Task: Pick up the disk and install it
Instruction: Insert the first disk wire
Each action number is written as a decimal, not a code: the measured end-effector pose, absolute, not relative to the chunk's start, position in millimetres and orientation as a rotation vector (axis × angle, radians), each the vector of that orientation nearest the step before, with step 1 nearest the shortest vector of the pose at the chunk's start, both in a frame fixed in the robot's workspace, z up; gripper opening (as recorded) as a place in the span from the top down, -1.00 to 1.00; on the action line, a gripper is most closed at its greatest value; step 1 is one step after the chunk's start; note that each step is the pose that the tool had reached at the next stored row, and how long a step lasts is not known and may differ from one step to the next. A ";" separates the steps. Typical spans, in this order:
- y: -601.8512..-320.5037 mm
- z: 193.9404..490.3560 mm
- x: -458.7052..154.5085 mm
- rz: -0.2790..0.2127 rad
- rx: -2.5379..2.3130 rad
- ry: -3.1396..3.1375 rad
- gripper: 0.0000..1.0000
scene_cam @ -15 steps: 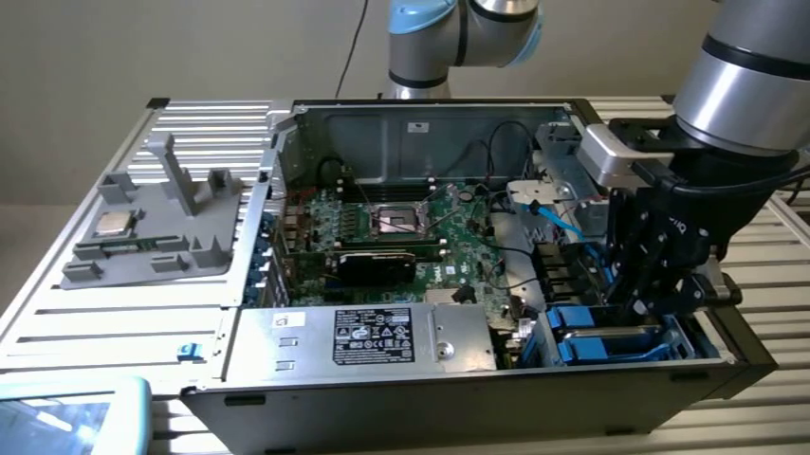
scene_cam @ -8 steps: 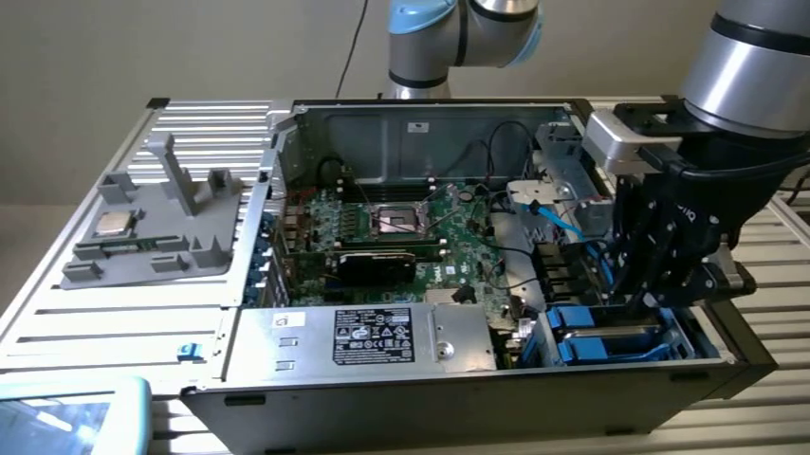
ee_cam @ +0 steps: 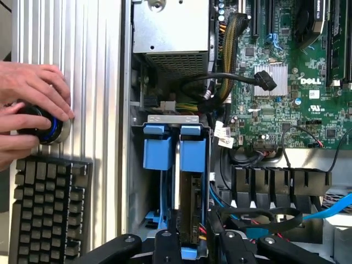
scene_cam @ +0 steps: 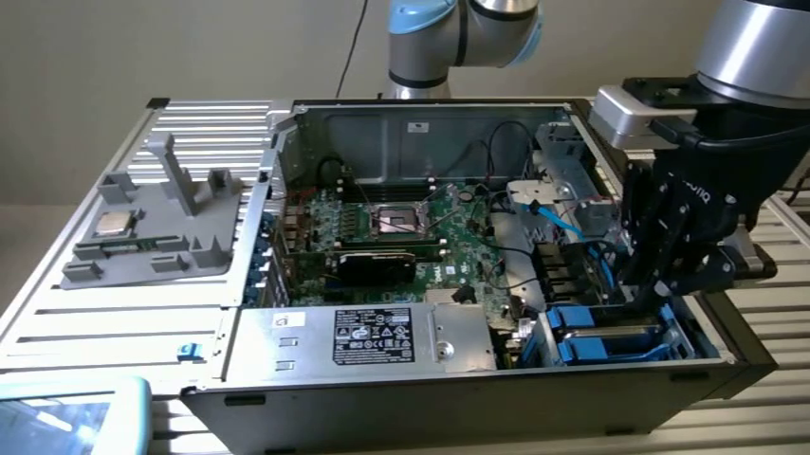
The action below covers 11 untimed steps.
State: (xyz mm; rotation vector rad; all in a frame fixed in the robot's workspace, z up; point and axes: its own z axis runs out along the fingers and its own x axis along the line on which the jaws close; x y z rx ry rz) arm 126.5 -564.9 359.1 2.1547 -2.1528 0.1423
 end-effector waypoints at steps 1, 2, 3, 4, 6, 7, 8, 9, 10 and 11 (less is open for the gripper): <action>-564.9 361.5 126.5 0.145 2.154 -2.152 0.36; -564.8 364.0 126.5 0.148 2.154 -2.152 0.36; -564.7 366.6 126.5 0.151 2.154 -2.152 0.36; -564.7 369.4 126.6 0.153 2.153 -2.152 0.36; -564.5 375.3 126.5 0.158 2.152 -2.151 0.36; -564.5 378.2 126.5 0.160 2.151 -2.150 0.36; -564.4 380.9 126.5 0.162 2.151 -2.150 0.36; -564.3 383.6 126.5 0.164 2.150 -2.149 0.36; -564.3 386.4 126.5 0.167 2.149 -2.148 0.36; -564.3 389.2 126.5 0.170 2.148 -2.147 0.36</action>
